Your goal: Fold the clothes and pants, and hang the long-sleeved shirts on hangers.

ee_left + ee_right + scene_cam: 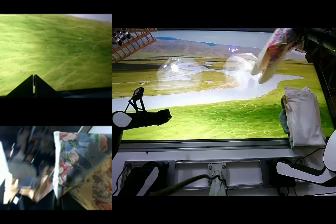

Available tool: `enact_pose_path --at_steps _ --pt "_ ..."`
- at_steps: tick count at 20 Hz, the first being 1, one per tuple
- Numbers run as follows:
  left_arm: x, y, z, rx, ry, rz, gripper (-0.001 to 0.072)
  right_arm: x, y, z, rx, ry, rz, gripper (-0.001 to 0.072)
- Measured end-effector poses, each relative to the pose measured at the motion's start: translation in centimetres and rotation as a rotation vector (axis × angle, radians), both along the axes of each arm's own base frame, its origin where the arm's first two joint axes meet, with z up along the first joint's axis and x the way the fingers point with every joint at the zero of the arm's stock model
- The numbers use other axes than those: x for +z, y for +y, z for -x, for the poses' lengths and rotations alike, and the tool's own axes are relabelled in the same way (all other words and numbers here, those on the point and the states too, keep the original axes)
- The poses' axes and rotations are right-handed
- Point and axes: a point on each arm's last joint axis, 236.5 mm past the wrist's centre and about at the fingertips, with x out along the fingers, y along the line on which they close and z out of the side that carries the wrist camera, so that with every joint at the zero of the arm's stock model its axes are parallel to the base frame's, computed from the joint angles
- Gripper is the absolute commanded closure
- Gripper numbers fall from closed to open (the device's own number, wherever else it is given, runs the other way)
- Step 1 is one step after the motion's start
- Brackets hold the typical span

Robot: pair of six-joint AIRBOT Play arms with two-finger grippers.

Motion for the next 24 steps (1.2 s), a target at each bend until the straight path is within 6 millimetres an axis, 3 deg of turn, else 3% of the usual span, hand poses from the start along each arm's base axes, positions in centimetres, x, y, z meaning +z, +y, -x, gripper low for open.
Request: enact_pose_path --at_steps 5,10,17,24 --pt "0.4 -0.2 -0.7 0.015 -0.029 0.016 0.0701 -1.0 -5.3 1.3 -0.191 0.059 0.005 0.0693" --pt "0.6 -0.2 -1.0 0.023 -0.043 0.021 0.0701 -2.3 -10.7 4.8 -0.384 0.113 0.034 0.0693" --pt "0.7 -0.2 -1.2 0.025 -0.051 0.021 0.0701 -8.4 -16.1 13.6 -0.599 0.257 0.06 0.0693" --pt "0.7 -0.2 -1.2 0.017 -0.053 0.017 0.0701 -14.8 -19.4 24.0 -0.791 0.374 0.095 0.0692"
